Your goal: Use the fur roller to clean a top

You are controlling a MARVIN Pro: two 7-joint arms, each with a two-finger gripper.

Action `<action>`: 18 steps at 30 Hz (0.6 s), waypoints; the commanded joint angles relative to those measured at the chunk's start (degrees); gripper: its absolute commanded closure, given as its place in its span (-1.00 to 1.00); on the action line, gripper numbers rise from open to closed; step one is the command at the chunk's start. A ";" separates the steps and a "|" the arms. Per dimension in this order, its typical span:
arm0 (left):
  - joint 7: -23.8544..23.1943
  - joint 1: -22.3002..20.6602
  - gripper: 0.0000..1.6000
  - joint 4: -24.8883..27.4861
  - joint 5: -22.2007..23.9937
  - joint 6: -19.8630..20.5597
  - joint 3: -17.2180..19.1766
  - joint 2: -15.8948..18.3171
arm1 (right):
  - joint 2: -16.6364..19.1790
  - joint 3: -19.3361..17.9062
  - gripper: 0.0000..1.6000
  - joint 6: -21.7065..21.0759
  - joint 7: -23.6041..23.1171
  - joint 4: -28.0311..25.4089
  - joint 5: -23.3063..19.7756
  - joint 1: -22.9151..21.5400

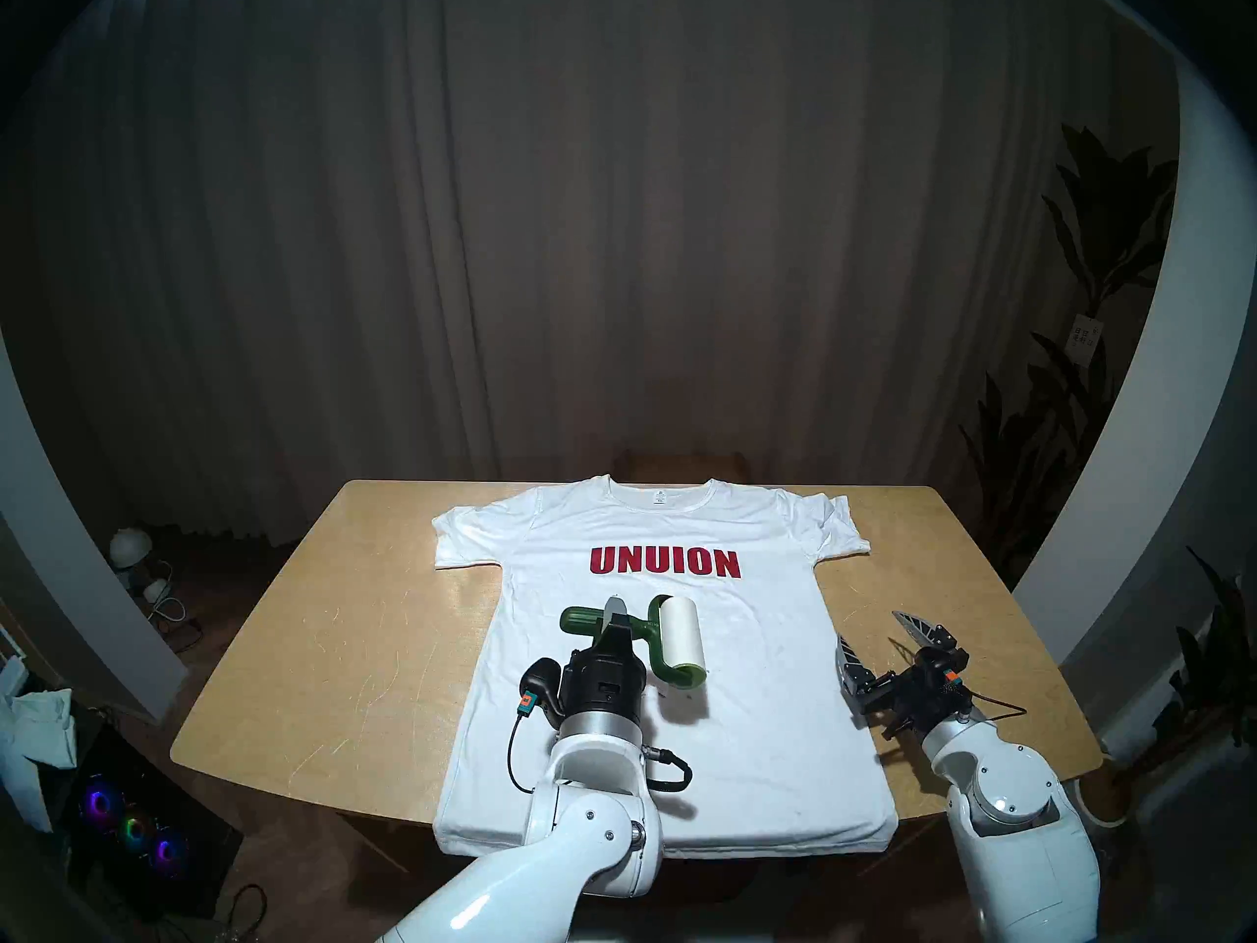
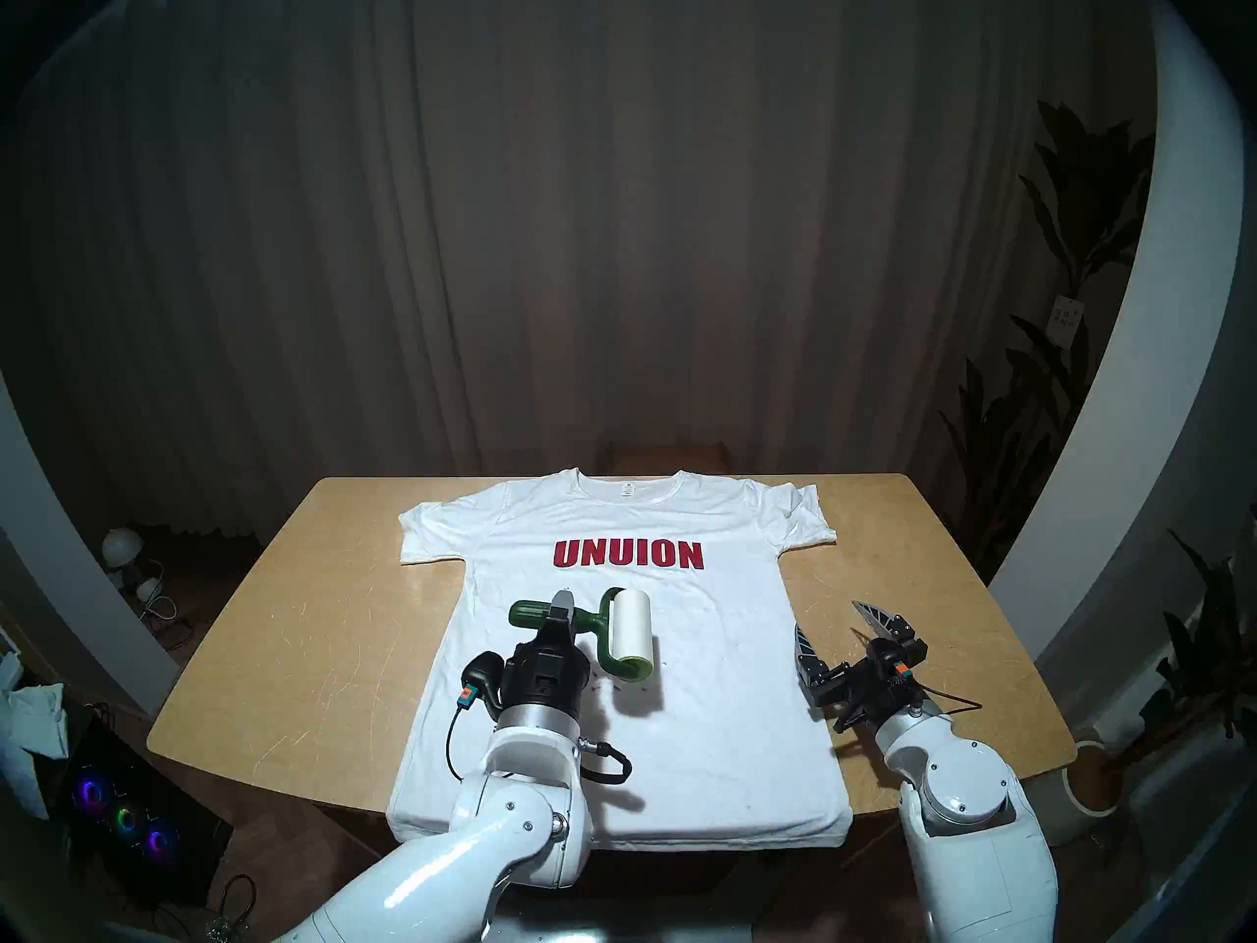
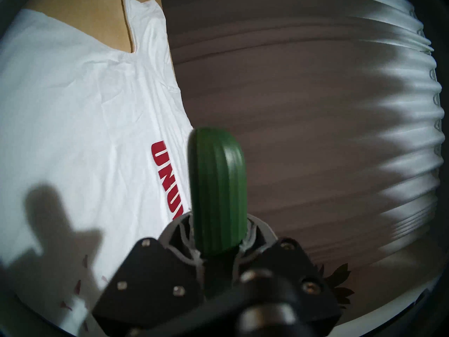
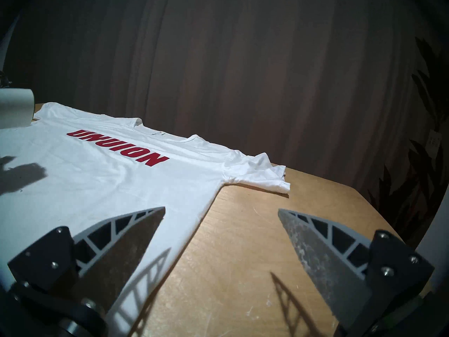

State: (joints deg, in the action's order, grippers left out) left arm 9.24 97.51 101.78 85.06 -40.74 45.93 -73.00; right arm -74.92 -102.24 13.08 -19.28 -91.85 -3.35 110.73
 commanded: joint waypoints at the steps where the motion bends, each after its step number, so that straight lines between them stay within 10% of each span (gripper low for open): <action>1: 0.70 -6.62 1.00 -0.34 -0.61 -4.02 -4.68 0.85 | -0.28 0.60 -1.00 0.95 -0.67 0.30 -1.05 -1.94; 18: 3.31 -14.98 1.00 -5.33 -1.27 -12.78 -15.53 0.76 | 0.77 2.17 -1.00 2.47 -0.41 2.09 2.03 -1.83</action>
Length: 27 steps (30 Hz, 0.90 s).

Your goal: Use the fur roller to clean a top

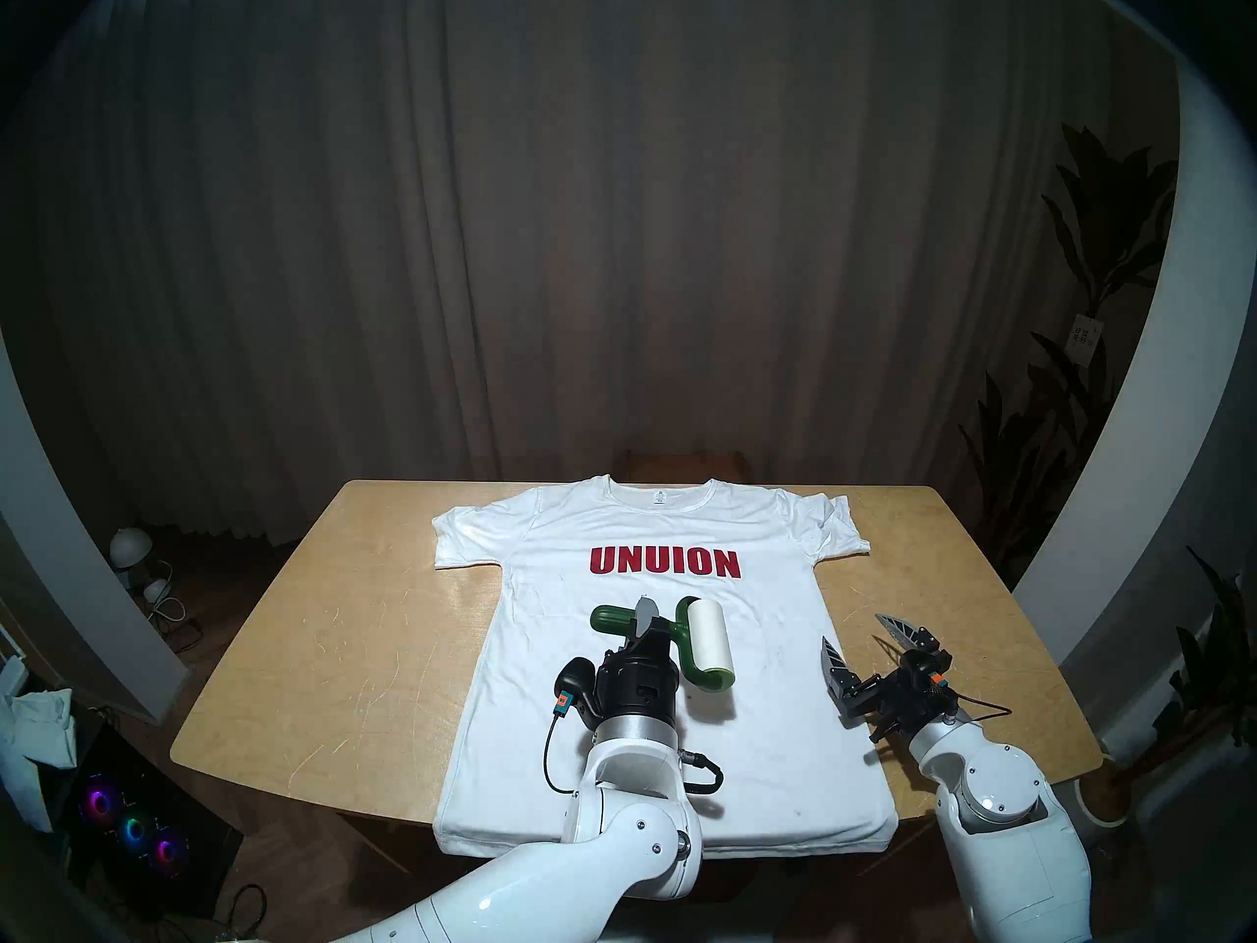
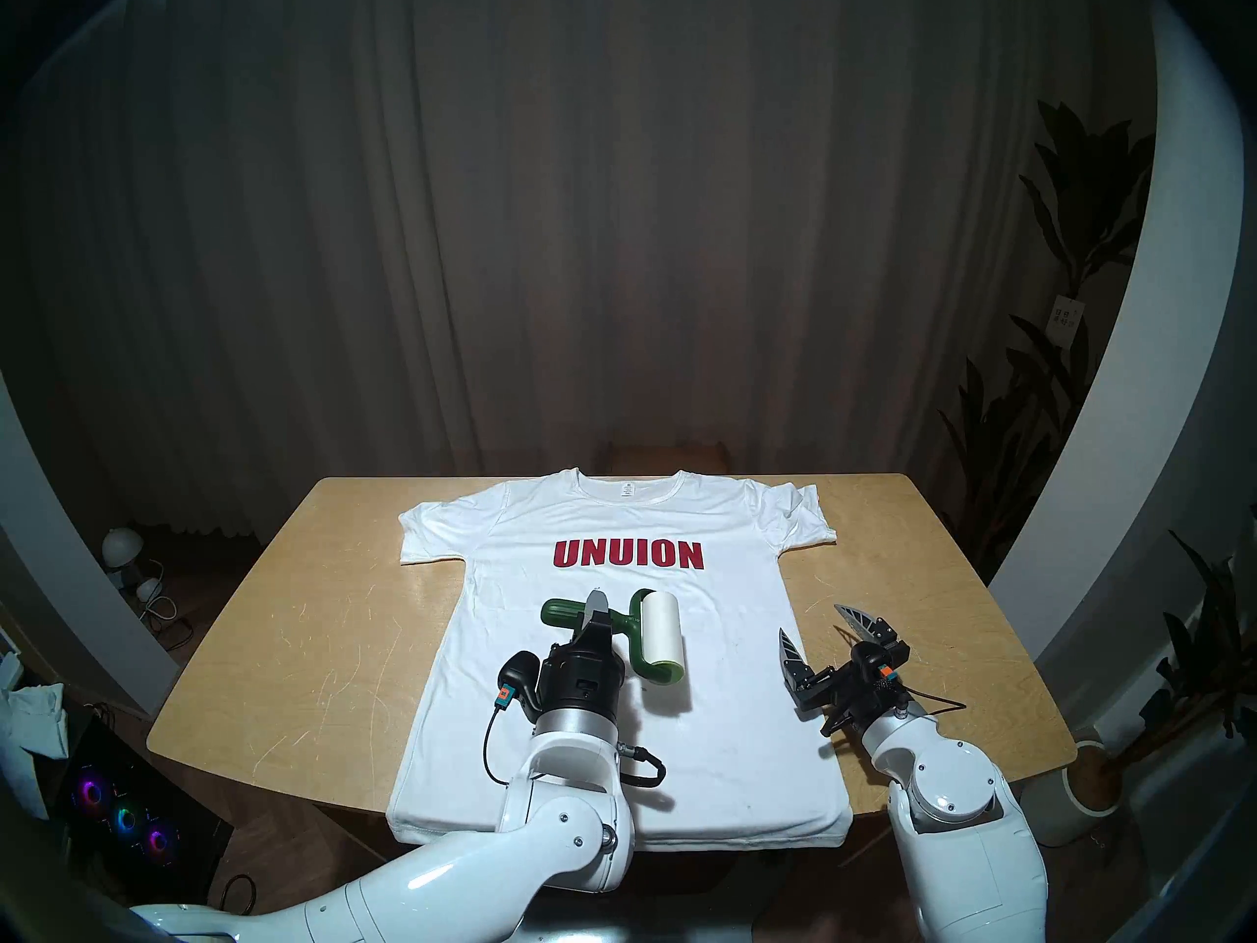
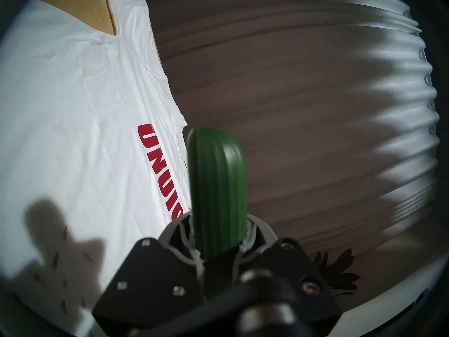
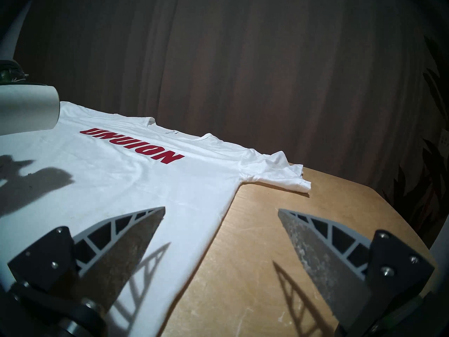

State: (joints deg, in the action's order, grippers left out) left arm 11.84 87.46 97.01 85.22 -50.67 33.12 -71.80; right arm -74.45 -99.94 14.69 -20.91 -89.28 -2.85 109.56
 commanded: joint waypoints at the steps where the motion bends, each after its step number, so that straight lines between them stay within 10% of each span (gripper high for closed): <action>1: 1.83 -6.64 1.00 -1.40 -0.96 -4.33 -4.96 -0.17 | 0.53 0.14 -1.00 0.43 1.65 -0.30 2.71 -0.78; 16: 2.20 -9.43 1.00 -5.49 -0.52 -4.33 -7.91 -2.23 | 0.99 0.99 -1.00 -1.63 1.34 0.10 3.23 -0.43; 27: 5.18 -12.59 1.00 -11.02 -11.62 -4.33 -12.18 -3.55 | 1.47 1.31 -1.00 -1.39 0.77 0.52 3.31 -0.14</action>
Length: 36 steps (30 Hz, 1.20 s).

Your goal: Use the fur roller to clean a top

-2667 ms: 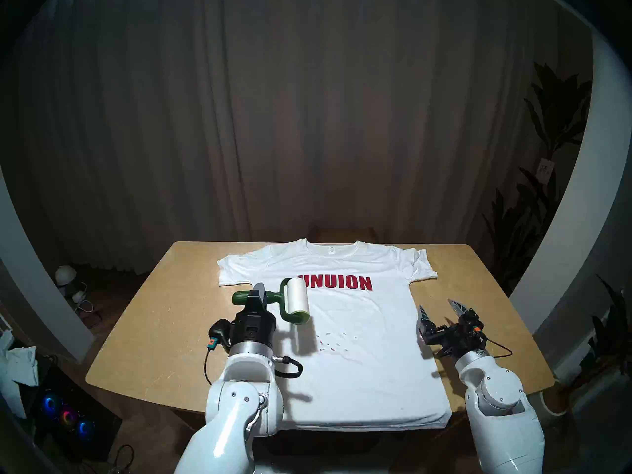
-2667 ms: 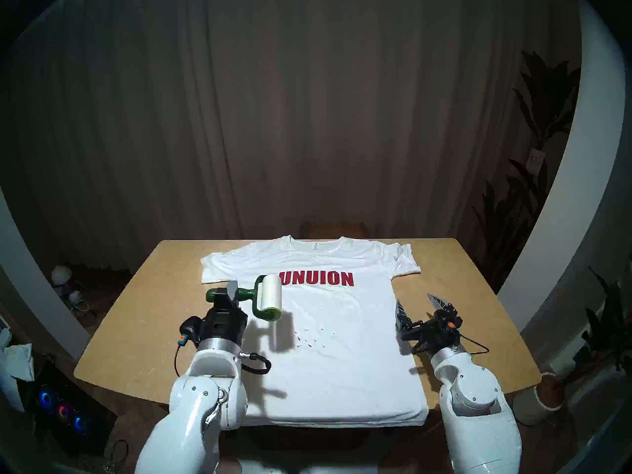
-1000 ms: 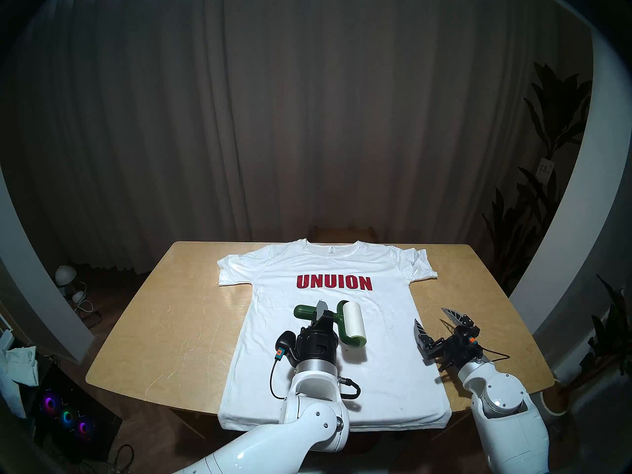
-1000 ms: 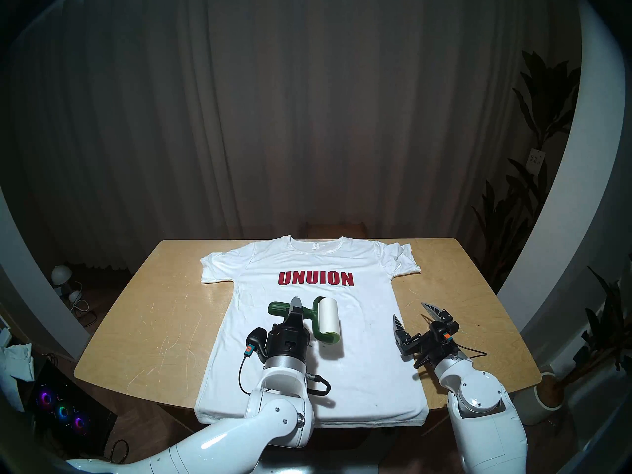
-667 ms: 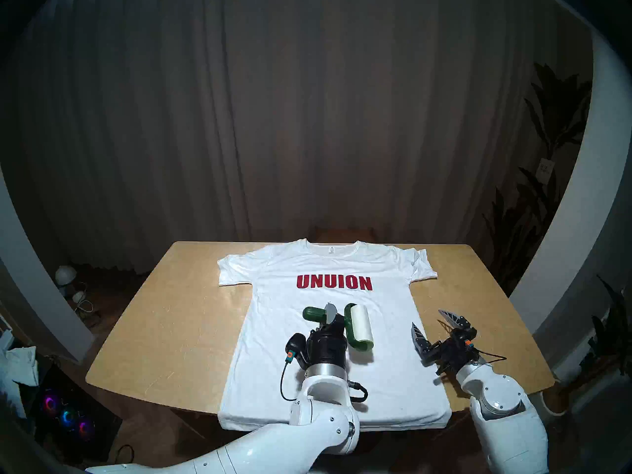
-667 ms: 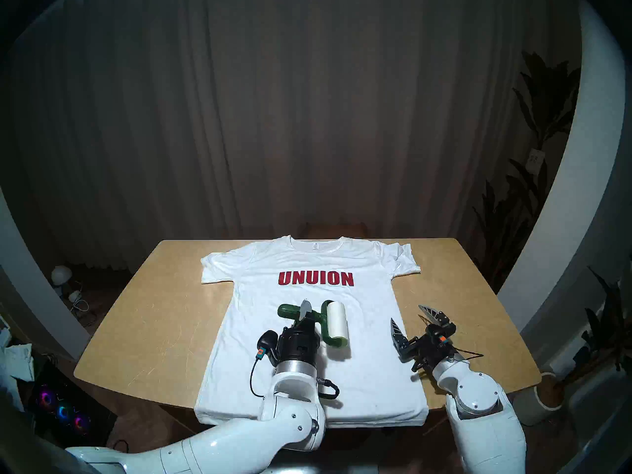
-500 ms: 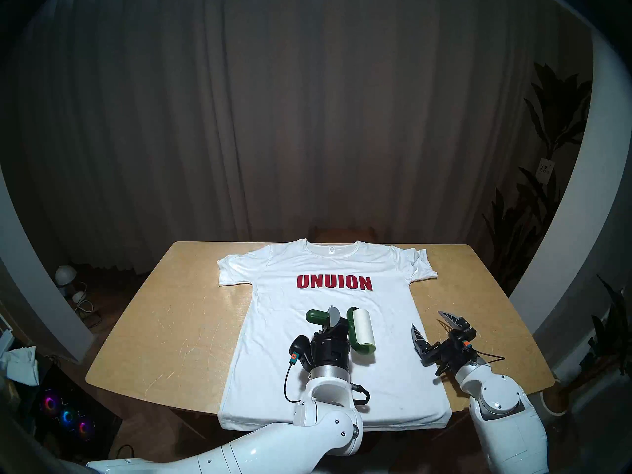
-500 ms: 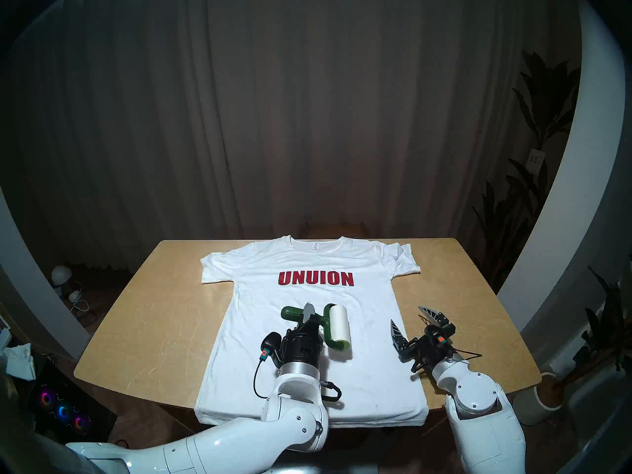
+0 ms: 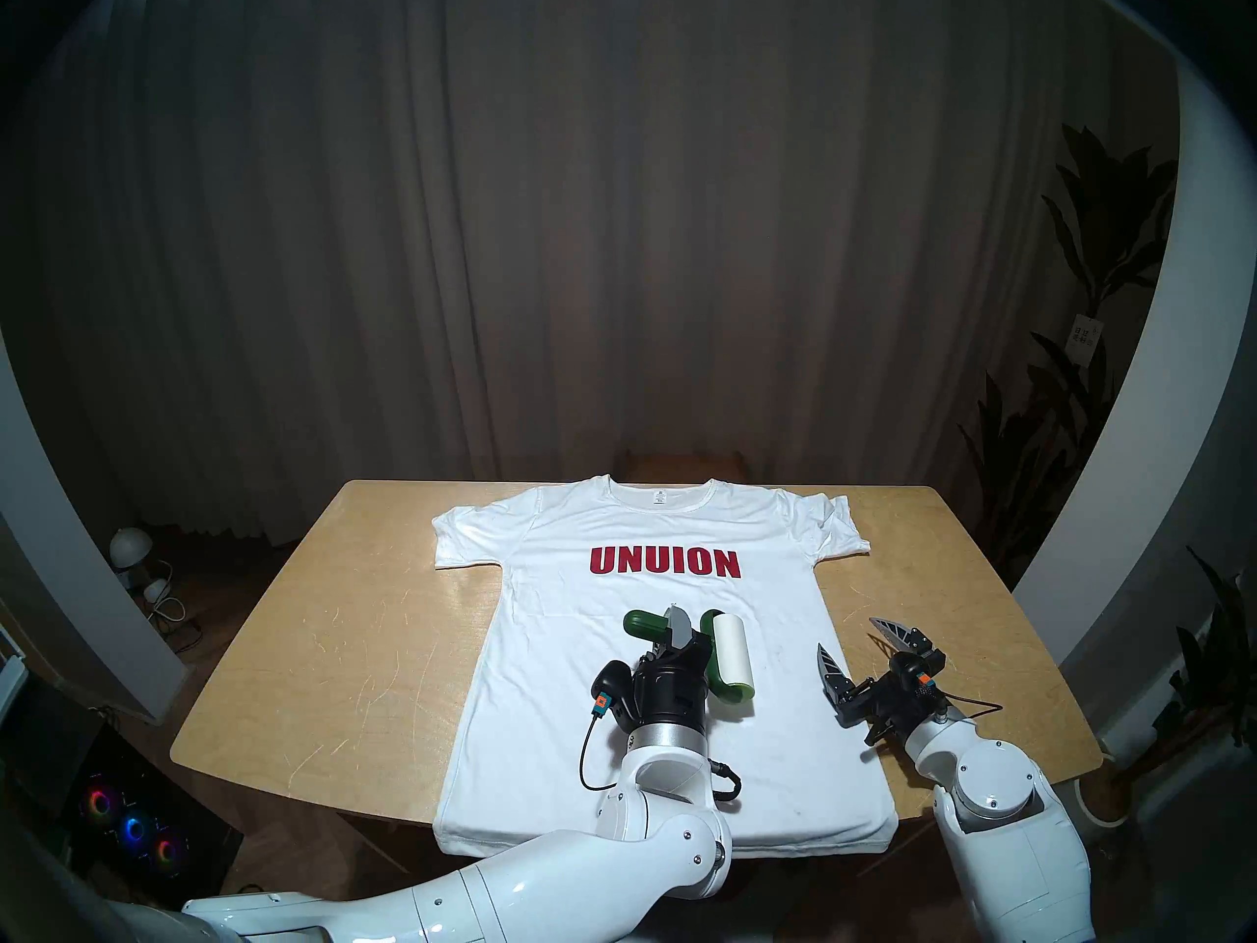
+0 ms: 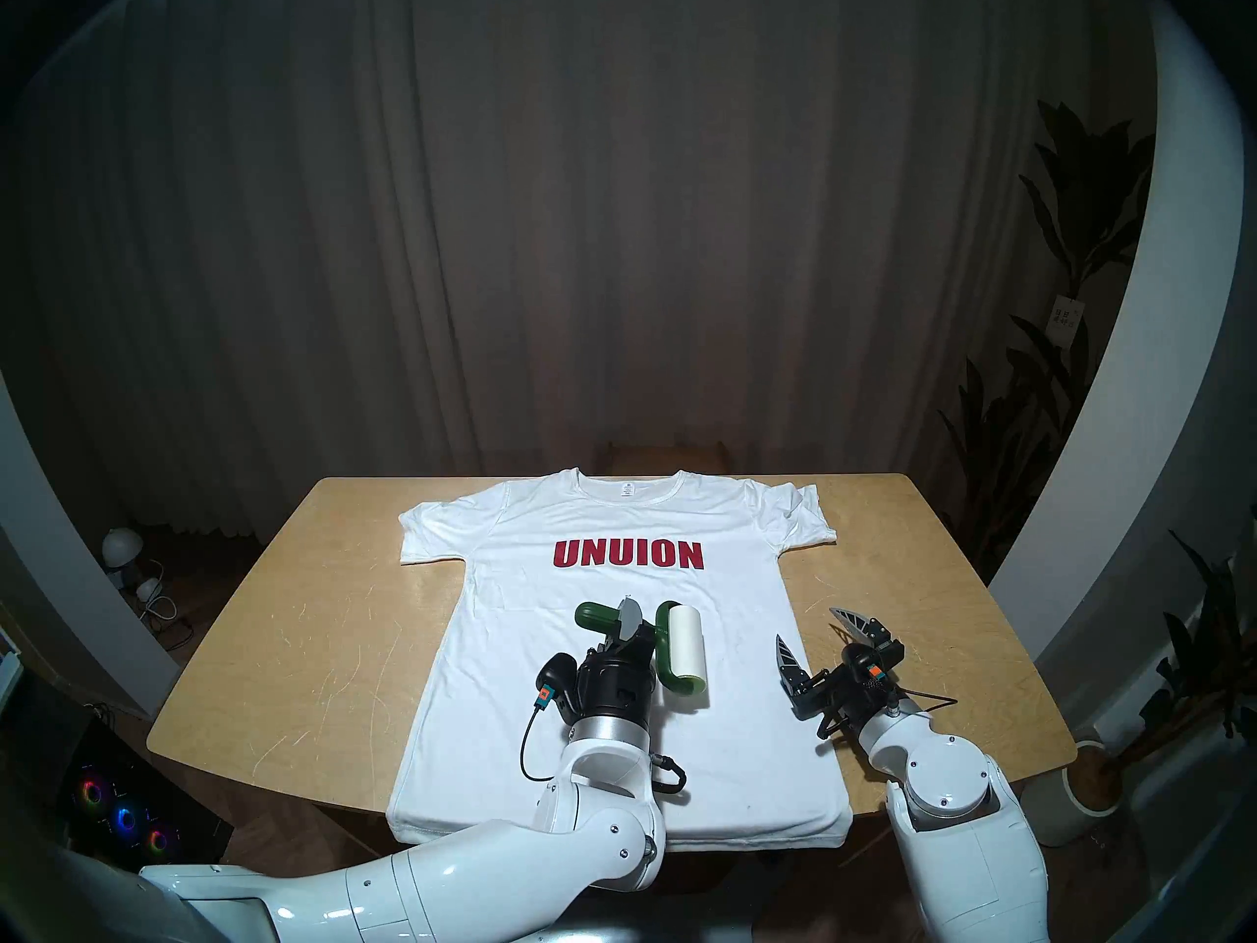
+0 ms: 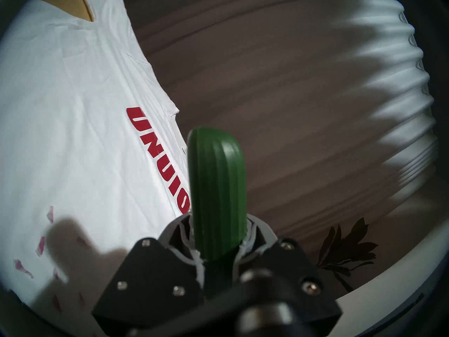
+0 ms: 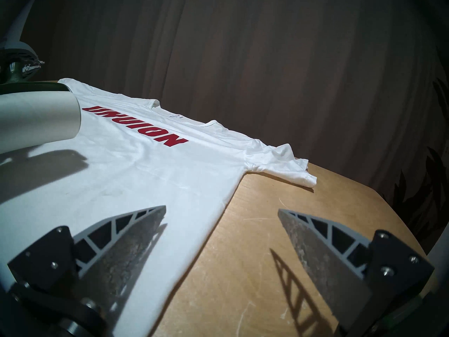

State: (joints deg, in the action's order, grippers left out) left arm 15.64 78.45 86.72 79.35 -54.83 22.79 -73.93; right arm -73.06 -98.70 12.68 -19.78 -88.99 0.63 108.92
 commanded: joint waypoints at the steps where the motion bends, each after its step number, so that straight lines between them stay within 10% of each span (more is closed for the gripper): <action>1: 2.54 -3.74 1.00 -1.06 -6.66 -0.17 -2.24 -1.51 | 0.07 0.14 -1.00 0.73 -0.49 0.41 -0.24 0.41; 36: 38.16 -10.10 1.00 -7.52 -28.30 -0.17 -13.00 -2.69 | -0.15 -0.54 -1.00 -2.47 -1.05 -3.24 -1.01 1.74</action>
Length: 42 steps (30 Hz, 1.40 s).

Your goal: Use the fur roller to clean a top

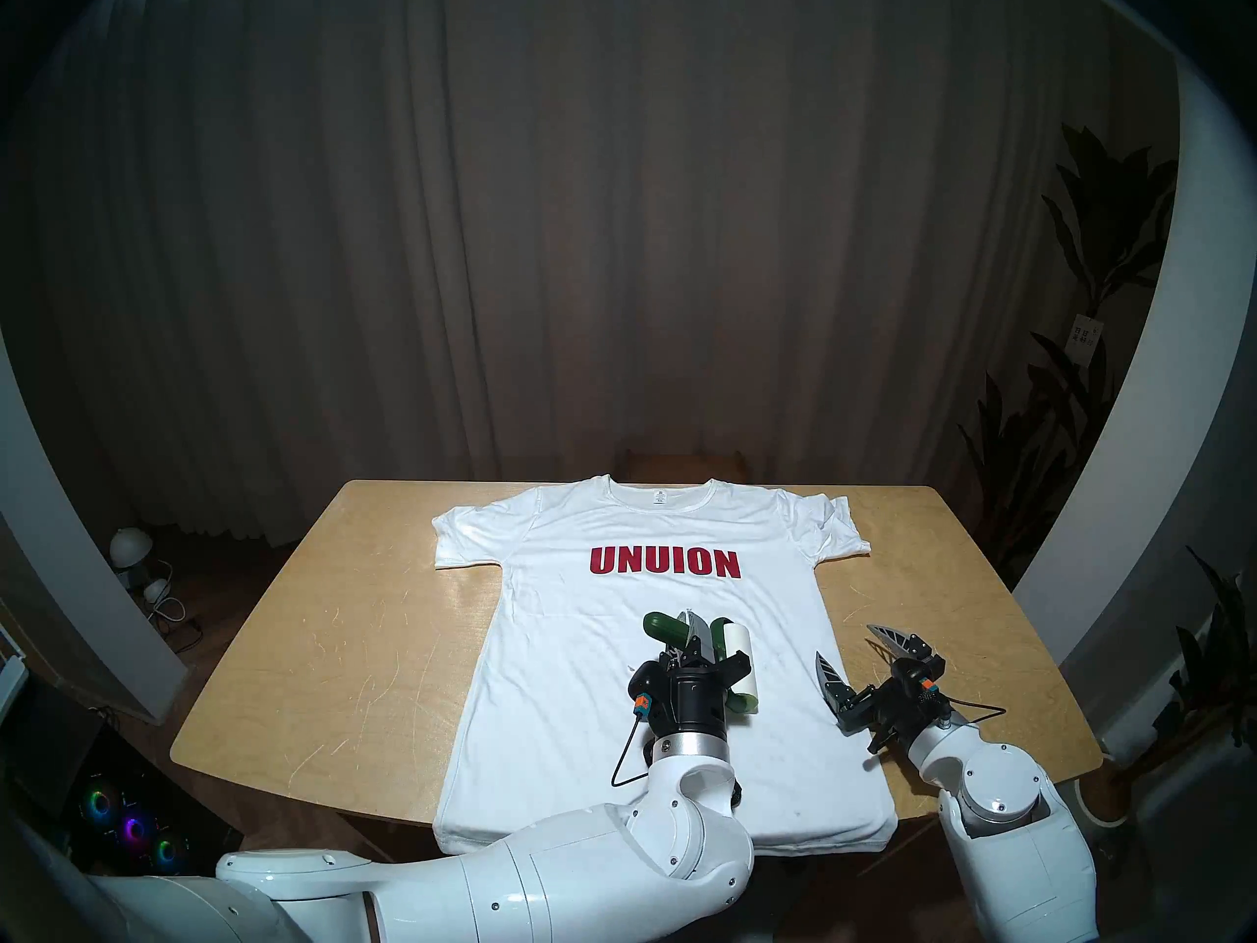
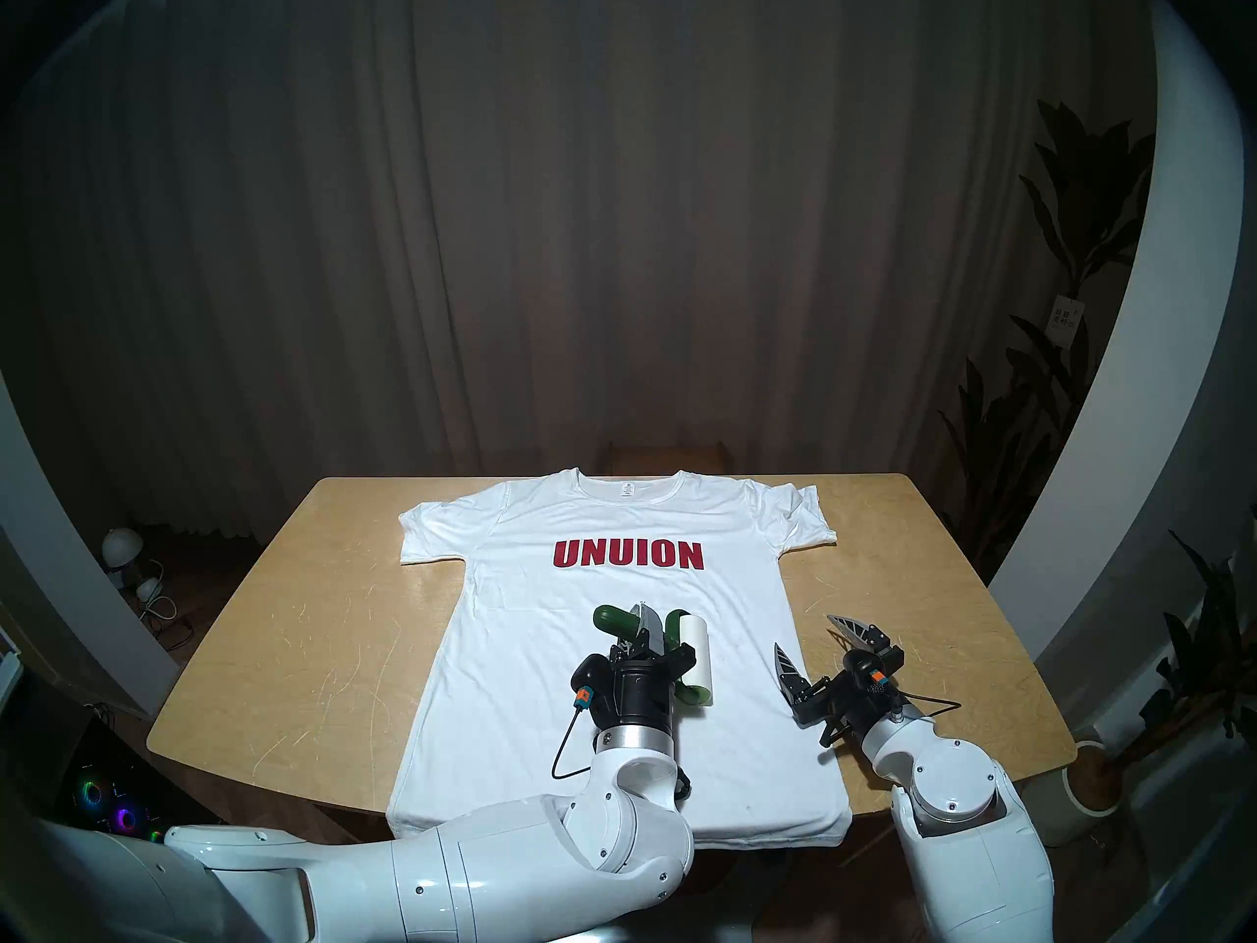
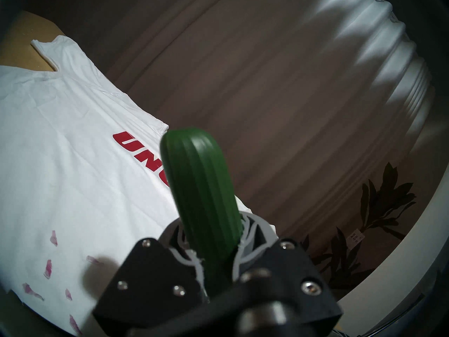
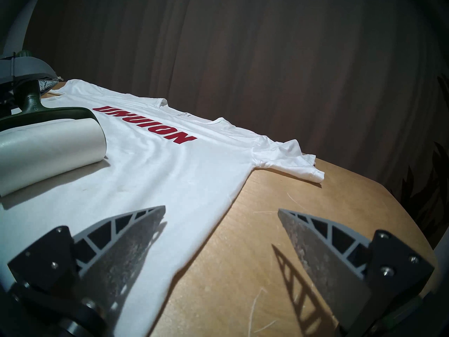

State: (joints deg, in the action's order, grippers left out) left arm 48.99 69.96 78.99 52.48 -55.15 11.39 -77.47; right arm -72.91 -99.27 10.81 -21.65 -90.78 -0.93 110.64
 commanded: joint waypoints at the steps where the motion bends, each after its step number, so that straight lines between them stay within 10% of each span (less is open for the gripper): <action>1: 6.24 -1.93 1.00 0.35 -1.86 0.15 -2.10 0.95 | -0.54 0.20 -1.00 -2.00 1.60 -1.74 1.36 0.01; 13: 5.97 -0.66 1.00 3.07 1.67 0.15 -0.26 2.79 | 0.64 1.37 -1.00 -11.11 1.85 -3.78 3.67 -1.09; 42: 1.33 3.19 1.00 6.30 6.32 0.15 3.51 7.03 | 1.24 0.91 -1.00 -15.82 1.85 0.84 2.94 -1.15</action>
State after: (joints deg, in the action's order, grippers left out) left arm 49.24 71.98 85.58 58.39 -55.13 14.22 -71.63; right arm -72.02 -98.54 -2.99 -20.14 -93.82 0.94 108.23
